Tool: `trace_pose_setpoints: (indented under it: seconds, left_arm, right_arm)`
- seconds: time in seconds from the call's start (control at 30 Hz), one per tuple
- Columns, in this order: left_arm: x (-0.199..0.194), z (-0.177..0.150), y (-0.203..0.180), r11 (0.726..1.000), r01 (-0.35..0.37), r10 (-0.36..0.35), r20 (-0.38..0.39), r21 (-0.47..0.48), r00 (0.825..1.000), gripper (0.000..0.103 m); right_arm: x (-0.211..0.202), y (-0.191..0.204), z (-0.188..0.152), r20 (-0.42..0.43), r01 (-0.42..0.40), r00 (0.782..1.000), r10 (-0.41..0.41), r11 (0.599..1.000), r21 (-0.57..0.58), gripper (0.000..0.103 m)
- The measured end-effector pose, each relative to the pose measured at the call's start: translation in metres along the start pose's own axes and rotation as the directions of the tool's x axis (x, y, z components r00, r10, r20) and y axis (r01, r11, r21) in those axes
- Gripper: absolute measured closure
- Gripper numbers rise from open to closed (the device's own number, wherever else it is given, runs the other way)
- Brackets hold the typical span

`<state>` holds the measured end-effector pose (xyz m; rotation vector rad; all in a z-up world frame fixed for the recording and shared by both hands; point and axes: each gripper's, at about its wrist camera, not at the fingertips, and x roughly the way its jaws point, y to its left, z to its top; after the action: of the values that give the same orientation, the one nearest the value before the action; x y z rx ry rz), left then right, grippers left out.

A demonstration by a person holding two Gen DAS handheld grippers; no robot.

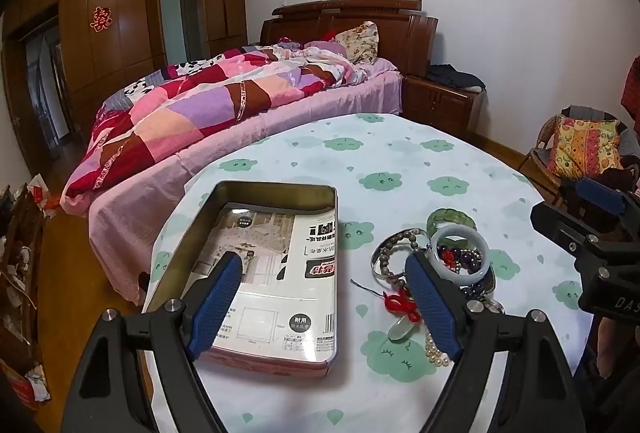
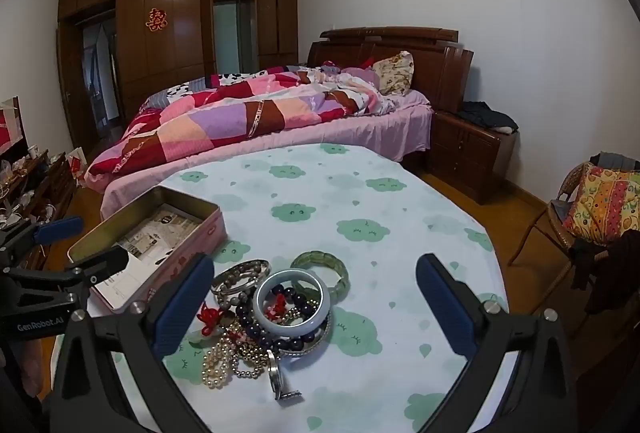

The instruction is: Organize jewelry

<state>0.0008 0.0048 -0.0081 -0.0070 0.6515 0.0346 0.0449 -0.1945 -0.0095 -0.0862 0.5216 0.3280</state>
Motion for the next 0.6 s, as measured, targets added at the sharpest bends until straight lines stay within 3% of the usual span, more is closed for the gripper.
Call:
trace_pose_setpoints:
  seconds: [0.6]
  left_arm:
    - [0.0002,-0.0014,-0.0006,1.0,0.001,-0.001,-0.005,-0.003,1.0,0.019]
  right_arm:
    - [-0.0009,-0.0011,0.0011,-0.001,0.002,1.0,-0.002,1.0,-0.001,0.0]
